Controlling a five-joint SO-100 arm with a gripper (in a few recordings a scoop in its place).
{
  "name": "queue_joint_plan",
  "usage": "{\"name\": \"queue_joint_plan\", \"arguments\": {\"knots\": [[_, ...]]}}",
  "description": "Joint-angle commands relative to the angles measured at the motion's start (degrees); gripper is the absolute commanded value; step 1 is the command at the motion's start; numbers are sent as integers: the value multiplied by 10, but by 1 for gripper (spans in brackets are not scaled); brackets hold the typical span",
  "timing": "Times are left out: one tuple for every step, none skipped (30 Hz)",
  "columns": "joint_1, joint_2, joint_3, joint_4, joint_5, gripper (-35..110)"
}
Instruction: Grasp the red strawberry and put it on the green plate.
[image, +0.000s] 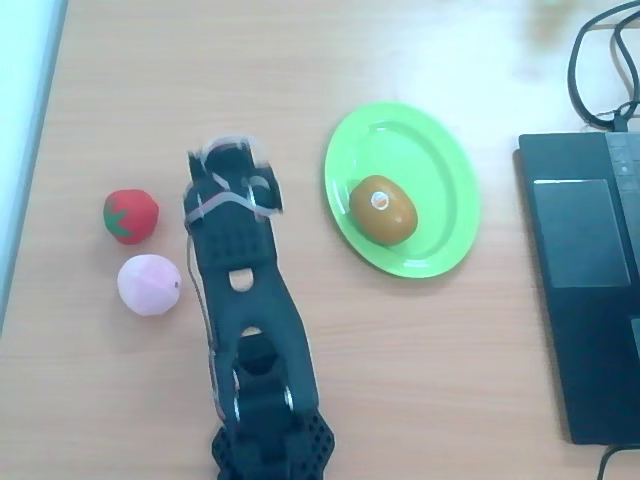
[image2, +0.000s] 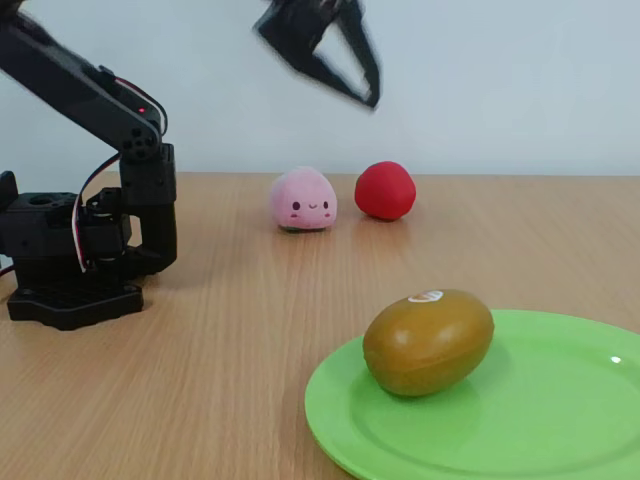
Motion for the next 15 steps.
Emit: {"name": "queue_joint_plan", "arguments": {"knots": [[-18,-98,-167,33,25,-8],[-18,-120,-193,35,32,-8],[-18,-135,-211,35,34,-8],[-18,-145,-220,34,34,-8],[-18,-149,-222,32,31,-8],[-22,-152,-222,32,22,-8],[-25,-153,-221,32,14,-8],[-26,-153,-220,30,-7,-8],[-29,-154,-220,30,-38,-8],[-32,-154,-220,30,-47,-8],[-33,-153,-220,31,-48,-8],[-36,-153,-220,35,-87,-8],[-39,-152,-220,42,-149,-6],[-41,-151,-219,54,-217,-3],[-41,-150,-219,76,-301,6]]}}
